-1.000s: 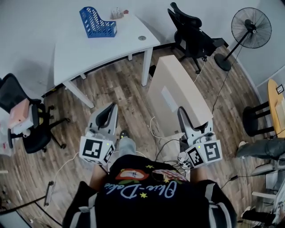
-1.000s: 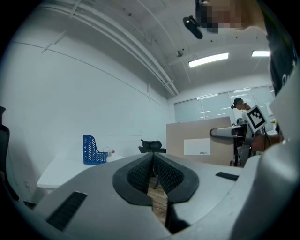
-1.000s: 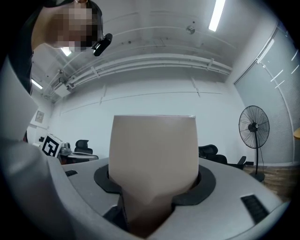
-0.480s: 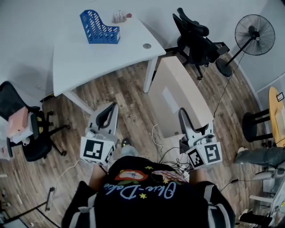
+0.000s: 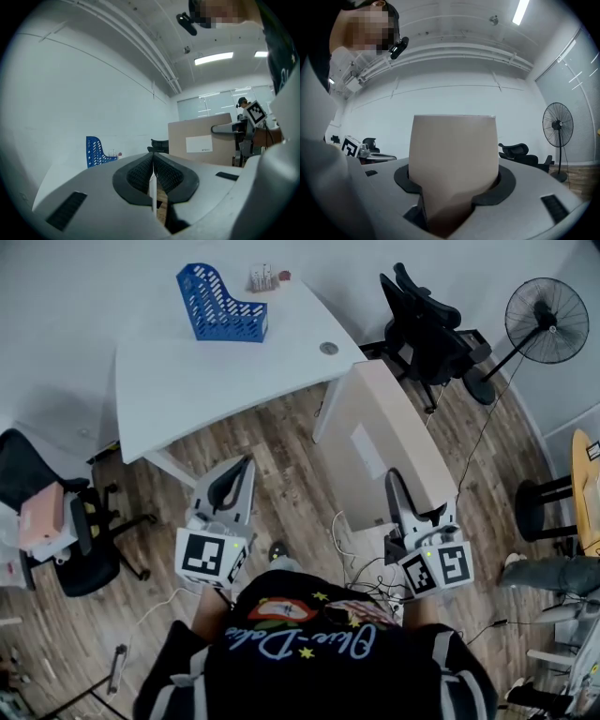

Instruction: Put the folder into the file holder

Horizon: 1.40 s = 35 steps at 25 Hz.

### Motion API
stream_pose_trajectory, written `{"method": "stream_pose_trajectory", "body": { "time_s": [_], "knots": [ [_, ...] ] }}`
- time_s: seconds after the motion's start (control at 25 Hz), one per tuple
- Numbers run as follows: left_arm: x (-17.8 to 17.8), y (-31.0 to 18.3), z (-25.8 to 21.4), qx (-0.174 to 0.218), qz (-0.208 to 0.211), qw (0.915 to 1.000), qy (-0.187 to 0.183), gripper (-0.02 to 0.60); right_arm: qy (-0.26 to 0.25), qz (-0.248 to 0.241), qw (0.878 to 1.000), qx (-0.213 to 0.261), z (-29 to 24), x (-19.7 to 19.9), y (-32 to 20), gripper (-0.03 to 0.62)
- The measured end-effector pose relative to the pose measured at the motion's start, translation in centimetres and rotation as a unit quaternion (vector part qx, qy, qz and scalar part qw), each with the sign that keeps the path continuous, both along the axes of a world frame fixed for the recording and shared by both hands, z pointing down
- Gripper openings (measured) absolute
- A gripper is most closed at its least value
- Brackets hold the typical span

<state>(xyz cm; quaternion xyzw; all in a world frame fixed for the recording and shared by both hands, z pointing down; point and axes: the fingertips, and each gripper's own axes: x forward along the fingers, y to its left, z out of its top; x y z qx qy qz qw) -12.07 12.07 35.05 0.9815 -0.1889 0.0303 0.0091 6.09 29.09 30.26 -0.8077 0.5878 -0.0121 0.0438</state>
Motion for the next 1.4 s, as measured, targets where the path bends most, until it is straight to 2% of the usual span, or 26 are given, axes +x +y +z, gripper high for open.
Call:
{"method": "stream_pose_trajectory", "body": {
  "time_s": [0.4, 0.76, 1.04, 1.4],
  "knots": [
    [-0.7, -6.6, 0.6, -0.008, 0.013, 0.9999, 0.005, 0.005, 0.015, 0.022, 1.000, -0.012, 0.2, -0.8, -6.2, 0.250],
    [-1.7, -9.7, 0.3, -0.008, 0.011, 0.9997, 0.022, 0.005, 0.024, 0.028, 0.999, -0.006, -0.6, -1.2, -8.7, 0.250],
    [-2.8, -10.6, 0.5, -0.015, 0.006, 0.9995, 0.027, 0.005, 0.033, 0.013, 0.999, -0.005, -1.1, -1.6, -10.4, 0.250],
    [-2.9, -13.9, 0.7, -0.011, -0.042, 0.9989, 0.020, 0.005, 0.022, -0.037, 0.999, 0.000, -0.2, 0.0, -15.0, 0.250]
  ]
}}
